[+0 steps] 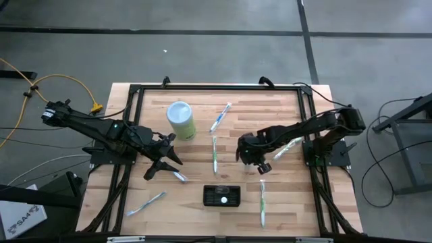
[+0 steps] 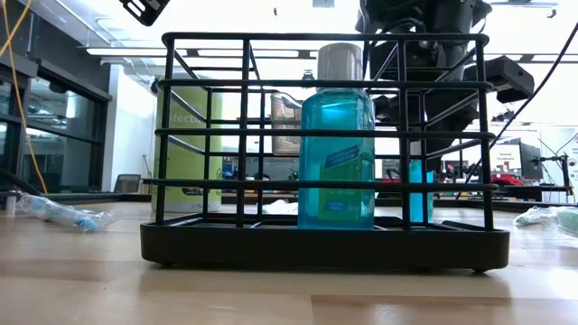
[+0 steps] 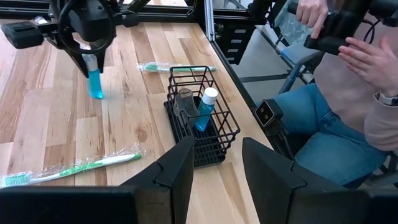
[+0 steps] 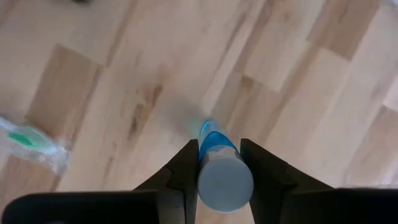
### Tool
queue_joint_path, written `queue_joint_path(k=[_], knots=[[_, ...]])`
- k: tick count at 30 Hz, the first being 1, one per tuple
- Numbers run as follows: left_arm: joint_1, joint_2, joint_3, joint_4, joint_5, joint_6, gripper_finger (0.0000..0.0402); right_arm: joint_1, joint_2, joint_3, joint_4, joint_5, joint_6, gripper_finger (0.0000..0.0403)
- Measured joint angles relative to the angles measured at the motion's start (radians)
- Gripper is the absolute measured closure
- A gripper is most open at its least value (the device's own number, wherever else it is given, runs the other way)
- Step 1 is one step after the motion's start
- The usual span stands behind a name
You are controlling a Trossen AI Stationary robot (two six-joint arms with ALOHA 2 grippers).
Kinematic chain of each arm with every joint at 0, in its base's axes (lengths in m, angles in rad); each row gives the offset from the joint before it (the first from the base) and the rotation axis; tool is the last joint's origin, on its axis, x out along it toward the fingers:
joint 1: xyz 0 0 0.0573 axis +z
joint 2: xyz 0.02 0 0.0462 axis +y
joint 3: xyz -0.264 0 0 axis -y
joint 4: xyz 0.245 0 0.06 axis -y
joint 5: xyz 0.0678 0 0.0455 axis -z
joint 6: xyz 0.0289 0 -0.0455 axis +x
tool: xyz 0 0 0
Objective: Pick & Place toothbrushing station
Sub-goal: Put the mouthwash into the mesh organizer
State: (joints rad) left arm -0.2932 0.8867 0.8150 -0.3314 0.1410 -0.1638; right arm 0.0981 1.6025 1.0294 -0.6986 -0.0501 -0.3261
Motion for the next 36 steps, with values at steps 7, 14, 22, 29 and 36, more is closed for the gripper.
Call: queue_joint_path(k=[7,14,22,29,36], knots=[[0.000,0.000,0.000,0.000,0.000,0.000,0.0269,0.000,-0.012,0.065,-0.076,0.035,0.027,0.0311],[0.000,0.000,0.000,0.000,0.000,0.000,0.0269,0.000,-0.012,0.185,-0.179,0.066,0.046,0.0311],[0.000,0.000,0.000,0.000,0.000,0.000,0.0269,0.029,-0.012,0.330,-0.297,0.165,0.116,0.0311],[0.000,0.000,0.000,0.000,0.000,0.000,0.0269,0.062,-0.012,0.431,-0.317,0.230,0.228,0.0311],[0.000,0.000,0.000,0.000,0.000,0.000,0.0269,0.093,-0.012,0.489,-0.336,0.256,0.324,0.0311]])
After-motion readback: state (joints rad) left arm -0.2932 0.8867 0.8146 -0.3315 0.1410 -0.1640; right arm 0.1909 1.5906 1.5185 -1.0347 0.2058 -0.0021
